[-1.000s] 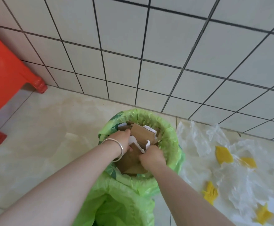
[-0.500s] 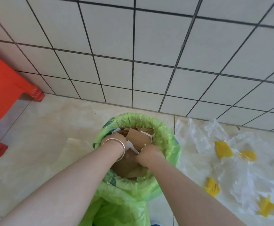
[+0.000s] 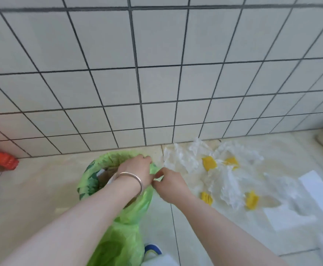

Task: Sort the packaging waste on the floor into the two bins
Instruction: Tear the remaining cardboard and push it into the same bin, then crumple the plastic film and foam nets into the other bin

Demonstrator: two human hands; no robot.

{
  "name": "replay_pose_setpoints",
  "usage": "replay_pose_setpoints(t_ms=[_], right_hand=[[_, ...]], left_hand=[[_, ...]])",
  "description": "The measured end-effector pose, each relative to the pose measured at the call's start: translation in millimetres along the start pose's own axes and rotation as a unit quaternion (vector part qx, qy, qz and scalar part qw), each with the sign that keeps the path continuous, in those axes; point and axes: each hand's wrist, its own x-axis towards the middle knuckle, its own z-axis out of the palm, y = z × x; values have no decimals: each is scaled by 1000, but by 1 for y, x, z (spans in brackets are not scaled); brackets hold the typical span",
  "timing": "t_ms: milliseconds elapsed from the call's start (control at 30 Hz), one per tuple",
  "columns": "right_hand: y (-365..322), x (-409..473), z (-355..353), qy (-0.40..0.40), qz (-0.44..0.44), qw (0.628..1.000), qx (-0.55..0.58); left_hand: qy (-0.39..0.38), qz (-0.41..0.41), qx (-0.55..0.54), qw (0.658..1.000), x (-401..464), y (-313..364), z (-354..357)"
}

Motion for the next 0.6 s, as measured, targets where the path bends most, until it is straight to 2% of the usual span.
replay_pose_setpoints(t_ms=[133,367,600], right_hand=[[49,-33,-46,59,10,998,2],[168,-64,-115,170,128,974,83],[272,-71,-156,187,200,958,85]], left_hand=[[-4,71,-13,997,-1,74,4],[-46,165,-79,982,0,215,49],[-97,204,-155,962,11,322,114]])
